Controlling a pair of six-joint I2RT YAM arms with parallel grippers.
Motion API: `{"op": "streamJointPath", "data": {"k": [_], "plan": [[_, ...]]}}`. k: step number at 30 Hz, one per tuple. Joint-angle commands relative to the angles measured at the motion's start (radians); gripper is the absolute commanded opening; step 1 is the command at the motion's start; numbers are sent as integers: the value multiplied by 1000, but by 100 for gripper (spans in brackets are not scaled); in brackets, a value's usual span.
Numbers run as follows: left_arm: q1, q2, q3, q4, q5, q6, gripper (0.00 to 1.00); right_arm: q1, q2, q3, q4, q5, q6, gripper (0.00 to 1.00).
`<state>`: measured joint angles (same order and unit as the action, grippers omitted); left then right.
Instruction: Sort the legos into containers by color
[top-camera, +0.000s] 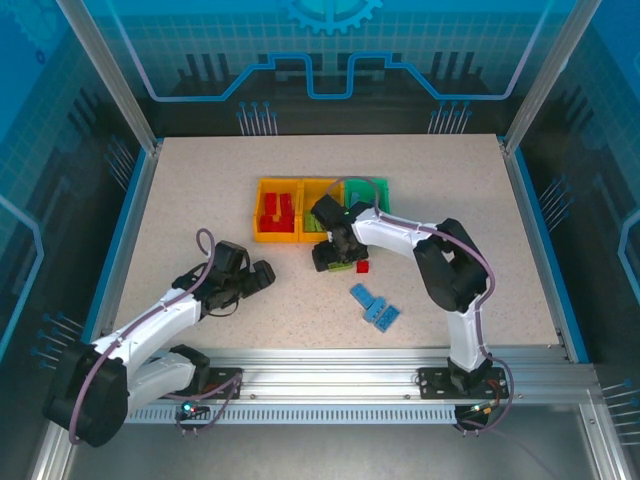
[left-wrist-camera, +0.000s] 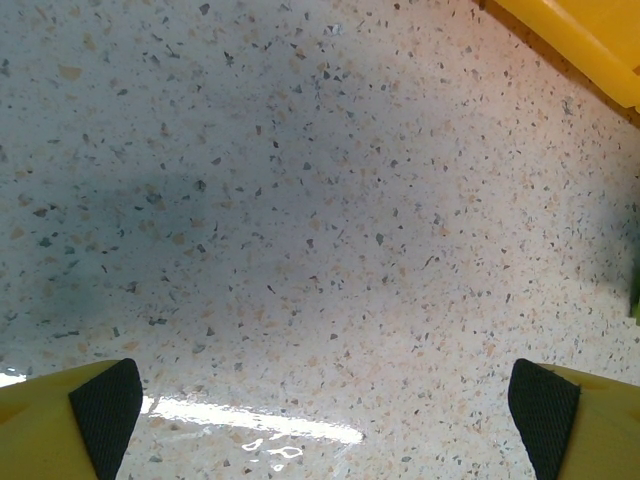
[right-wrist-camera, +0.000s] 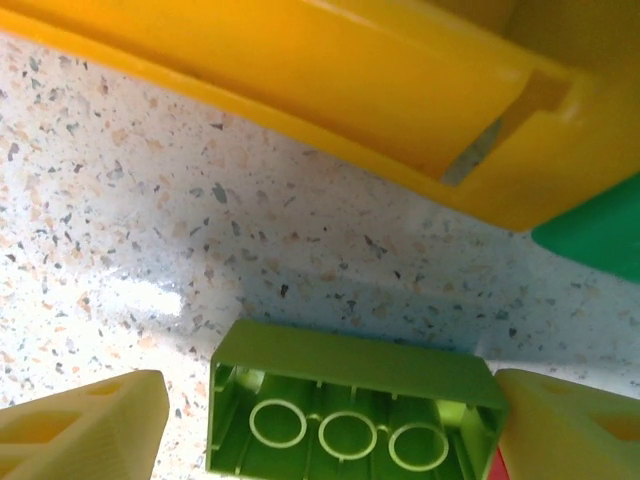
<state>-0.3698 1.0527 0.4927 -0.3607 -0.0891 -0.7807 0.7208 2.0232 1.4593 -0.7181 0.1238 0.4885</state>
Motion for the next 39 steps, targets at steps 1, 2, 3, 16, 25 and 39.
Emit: {"op": "streamJointPath", "data": {"k": [1,2,3,16,25,39], "plan": [[8,-11,-10,-1,4,3,99,28,36,45,-59,53,4,80],[8,-11,-11,-2,5,2,99,34,43,57,-72,67,0,78],[8,-11,-11,-2,3,3,99,40,51,66,-87,83,1,76],[8,-29,-12,-18,-10,4,99,80,56,150,-150,135,-2,63],[8,-28,-14,-9,-5,3,99,-19,-42,242,-33,-43,16,62],[8,-13,-17,3,2,0,99,-108,231,640,-93,-56,-28,74]]}}
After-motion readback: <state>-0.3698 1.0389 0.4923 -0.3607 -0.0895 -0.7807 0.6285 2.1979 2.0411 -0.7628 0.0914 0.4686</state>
